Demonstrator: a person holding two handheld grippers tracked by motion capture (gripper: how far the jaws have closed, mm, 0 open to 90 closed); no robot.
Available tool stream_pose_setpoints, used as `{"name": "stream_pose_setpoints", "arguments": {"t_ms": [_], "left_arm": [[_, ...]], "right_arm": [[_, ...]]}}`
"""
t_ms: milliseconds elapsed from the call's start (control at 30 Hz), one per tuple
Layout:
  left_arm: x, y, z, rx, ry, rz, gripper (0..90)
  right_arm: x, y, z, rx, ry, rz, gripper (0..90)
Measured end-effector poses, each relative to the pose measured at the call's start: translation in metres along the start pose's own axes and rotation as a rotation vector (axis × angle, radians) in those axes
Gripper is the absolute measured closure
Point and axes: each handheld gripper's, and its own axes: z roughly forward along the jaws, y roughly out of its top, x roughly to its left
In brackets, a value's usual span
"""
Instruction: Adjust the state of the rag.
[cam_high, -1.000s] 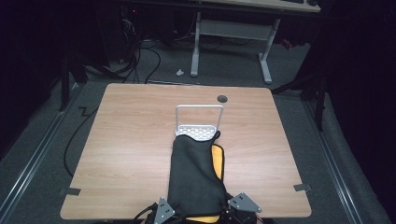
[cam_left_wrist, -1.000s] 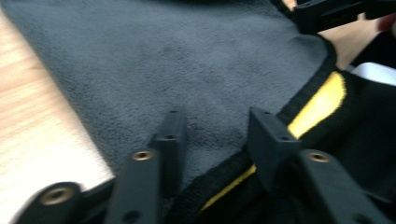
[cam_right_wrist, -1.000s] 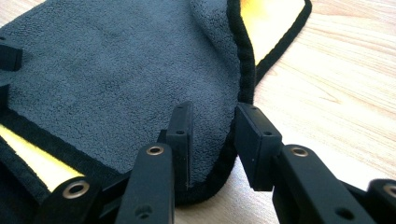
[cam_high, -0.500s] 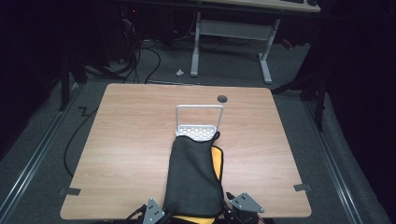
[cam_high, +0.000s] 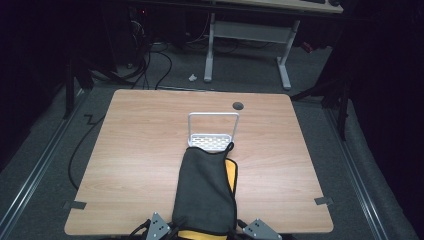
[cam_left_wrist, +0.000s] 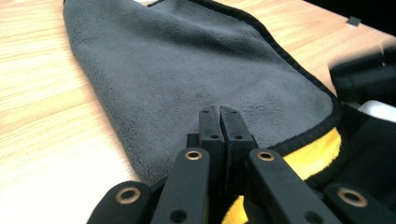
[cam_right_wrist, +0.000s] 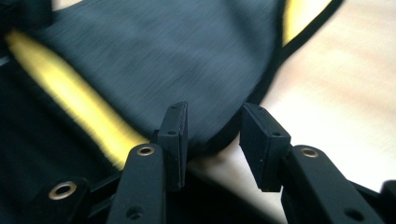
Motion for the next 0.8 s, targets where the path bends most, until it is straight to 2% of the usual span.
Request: {"name": "stream_pose_setpoints", "arguments": {"t_ms": [67,100,133,167,233,300,400,433,533,567,633,700,800], "left_arm": [[0.001,0.001,0.000,-0.006,0.004,-0.010,88.9],[0.003,0.002,-0.001,-0.015,0.007,-0.025,89.0],[0.005,0.003,-0.002,-0.021,0.001,-0.046,89.0],[0.007,0.004,-0.002,-0.024,0.004,-0.050,89.0],[0.007,0.005,-0.002,-0.017,0.006,-0.032,89.0],[0.007,0.003,-0.004,-0.013,-0.002,-0.031,89.0],[0.006,-0.001,-0.006,-0.009,-0.007,-0.033,88.9],[0.006,-0.003,-0.006,-0.003,-0.007,-0.026,88.9],[0.006,-0.006,-0.004,0.003,-0.015,-0.027,88.9],[0.005,-0.006,-0.004,0.005,-0.016,-0.025,88.9],[0.005,-0.006,-0.004,0.007,-0.019,-0.015,88.9],[0.005,-0.007,-0.004,0.011,-0.026,-0.019,88.9],[0.007,-0.008,-0.005,0.016,-0.035,-0.018,88.9]], "right_arm": [[0.006,-0.002,0.002,0.015,0.014,-0.018,62.8],[0.008,-0.002,0.003,0.025,0.002,-0.035,63.5],[0.010,-0.003,0.004,0.034,0.010,-0.031,63.7],[0.011,-0.005,0.004,0.038,0.011,-0.043,63.7],[0.013,-0.006,0.004,0.050,0.014,-0.055,63.6],[0.012,-0.004,0.004,0.029,-0.009,-0.063,63.5],[-0.007,0.009,0.003,-0.036,-0.053,-0.014,65.4],[-0.015,0.016,0.005,-0.046,-0.083,-0.012,67.0],[-0.039,0.041,0.024,-0.050,-0.143,-0.004,69.3],[-0.047,0.049,0.034,-0.044,-0.162,0.000,70.3],[-0.060,0.064,0.055,-0.017,-0.160,0.026,70.7],[-0.069,0.073,0.072,0.014,-0.156,0.045,71.4],[-0.075,0.080,0.089,0.064,-0.157,0.032,73.0]]}}
